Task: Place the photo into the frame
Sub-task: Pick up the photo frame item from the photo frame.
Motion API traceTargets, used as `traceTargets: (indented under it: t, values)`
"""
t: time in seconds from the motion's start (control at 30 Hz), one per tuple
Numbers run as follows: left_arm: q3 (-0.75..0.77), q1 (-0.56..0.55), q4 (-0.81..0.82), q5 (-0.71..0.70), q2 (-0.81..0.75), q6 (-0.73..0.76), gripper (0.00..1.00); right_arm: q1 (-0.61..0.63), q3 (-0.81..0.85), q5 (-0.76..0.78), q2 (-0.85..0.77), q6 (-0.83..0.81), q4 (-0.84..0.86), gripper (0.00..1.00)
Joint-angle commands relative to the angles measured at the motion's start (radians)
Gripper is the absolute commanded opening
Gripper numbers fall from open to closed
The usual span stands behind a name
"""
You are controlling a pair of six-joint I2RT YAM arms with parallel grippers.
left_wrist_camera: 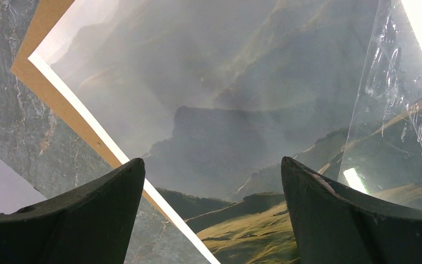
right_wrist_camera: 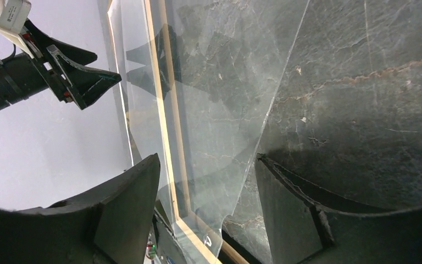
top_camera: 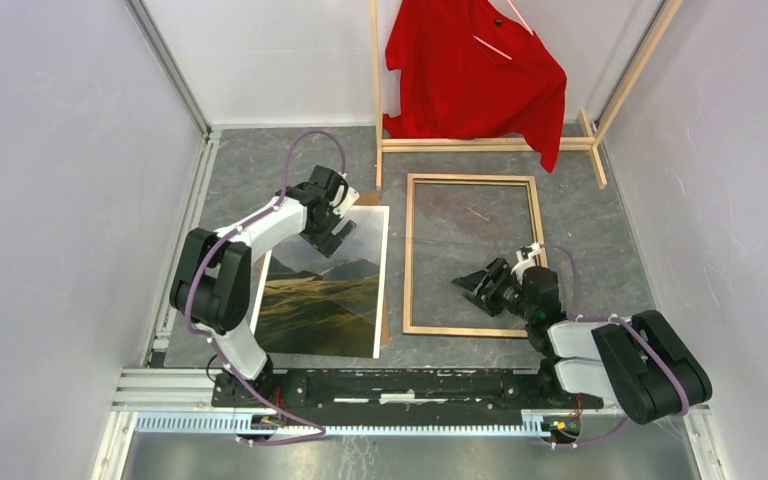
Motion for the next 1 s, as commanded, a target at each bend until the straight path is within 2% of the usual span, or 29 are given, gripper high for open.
traceTargets:
  t: [0.0,0.1,0.17,0.3,0.4,0.5,0.57,0.8,0.97]
  values:
    - [-0.002,-0.002,0.02,0.029,0.002,0.005,1.0,0.029,-0.098,0.063,0.051,0.04,0.073,0.71]
    - [-0.005,-0.002,0.02,0.048,0.0,-0.002,1.0,0.041,-0.111,0.074,0.079,0.064,0.157,0.66]
    - [-0.009,-0.003,0.02,0.054,0.0,-0.002,1.0,0.041,-0.118,0.074,0.098,0.082,0.223,0.6]
    - [-0.011,-0.003,0.01,0.073,-0.002,-0.003,1.0,0.041,-0.109,0.075,0.095,0.089,0.338,0.41]
    - [-0.002,-0.002,-0.002,0.075,-0.007,-0.003,1.0,0.032,-0.057,0.066,0.049,0.036,0.285,0.23]
    - [0.015,-0.002,-0.022,0.076,-0.029,0.004,1.0,-0.014,0.03,0.026,-0.033,-0.063,0.124,0.07]
    - [0.032,-0.002,-0.038,0.077,-0.043,0.007,1.0,-0.074,0.109,-0.032,-0.091,-0.161,-0.065,0.0]
    - [0.116,-0.003,-0.074,0.122,-0.039,-0.027,1.0,-0.295,0.451,-0.242,-0.176,-0.5,-0.647,0.0]
    - [0.226,-0.061,-0.085,0.172,0.027,-0.124,1.0,-0.417,0.634,-0.27,-0.205,-0.681,-1.015,0.0]
